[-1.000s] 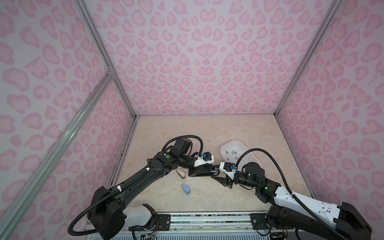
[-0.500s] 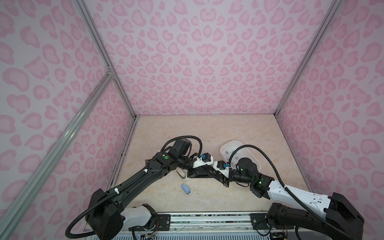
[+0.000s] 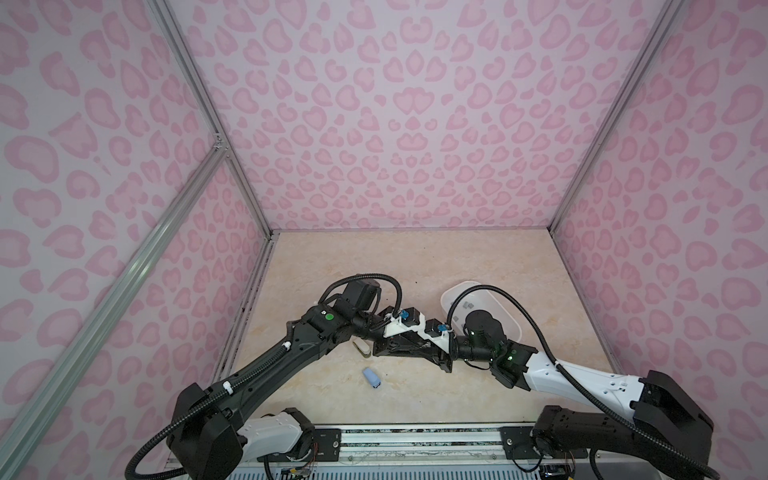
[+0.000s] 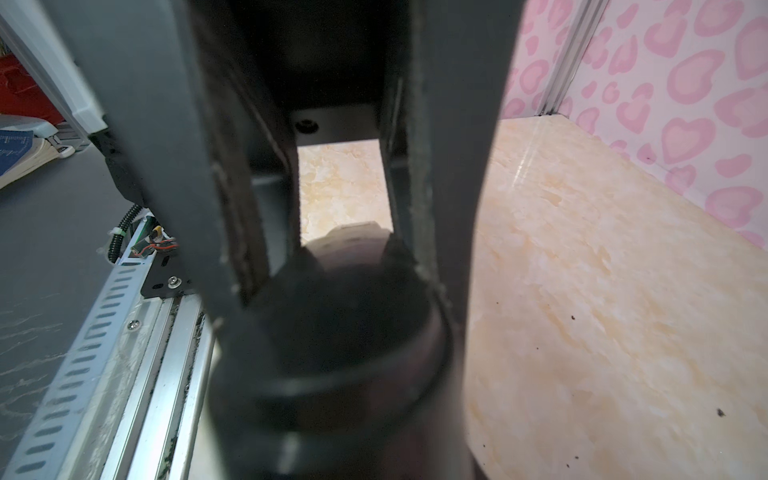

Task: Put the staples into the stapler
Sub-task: 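Pull the right gripper away to open the stapler and extend its staple track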

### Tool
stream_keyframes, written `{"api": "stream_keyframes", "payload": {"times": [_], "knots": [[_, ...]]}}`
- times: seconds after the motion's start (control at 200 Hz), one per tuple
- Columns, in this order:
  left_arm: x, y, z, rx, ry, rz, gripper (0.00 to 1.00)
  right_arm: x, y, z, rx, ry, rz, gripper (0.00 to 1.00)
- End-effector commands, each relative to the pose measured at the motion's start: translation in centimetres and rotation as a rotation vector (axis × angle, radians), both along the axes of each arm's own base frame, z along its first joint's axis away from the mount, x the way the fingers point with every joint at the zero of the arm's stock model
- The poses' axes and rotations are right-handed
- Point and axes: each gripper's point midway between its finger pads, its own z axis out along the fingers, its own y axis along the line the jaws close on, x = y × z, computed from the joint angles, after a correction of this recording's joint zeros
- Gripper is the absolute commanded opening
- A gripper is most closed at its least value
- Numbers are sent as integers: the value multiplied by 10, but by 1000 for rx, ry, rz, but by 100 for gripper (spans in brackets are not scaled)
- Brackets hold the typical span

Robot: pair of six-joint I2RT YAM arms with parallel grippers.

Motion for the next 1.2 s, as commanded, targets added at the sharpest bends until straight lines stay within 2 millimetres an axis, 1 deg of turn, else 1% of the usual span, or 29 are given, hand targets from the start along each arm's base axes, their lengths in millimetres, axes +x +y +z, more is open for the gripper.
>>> {"api": "stream_keyframes", "payload": {"times": [0.0,0.05,0.15,0.245,0.445,0.515,0.665,0.89,0.985,1.065,1.195], "knots": [[0,-5,12,-58,-31,-29,4,-3,4,2,15,10,18,30],[0,-5,12,-58,-33,-29,4,-2,4,1,11,10,17,29],[2,-5,12,-57,-33,-25,4,-3,5,-1,5,14,23,22],[4,-4,13,-56,-38,-15,4,-3,3,-2,-1,10,18,19],[13,6,16,-50,-62,31,4,-3,-4,-6,-11,-4,-6,10],[17,12,18,-42,-79,54,4,-3,-6,-7,-12,-8,-10,9],[18,21,24,-42,-119,81,4,-4,-11,-7,-6,-23,-27,6],[7,38,35,-72,-189,73,4,-7,-16,-5,5,-39,-25,4],[9,44,40,-97,-213,91,4,-7,-19,-2,12,-51,-30,2],[12,49,38,-106,-217,105,4,-7,-23,0,22,-59,-39,0],[21,57,32,-109,-191,129,4,-4,-32,0,37,-71,-66,0]]}}
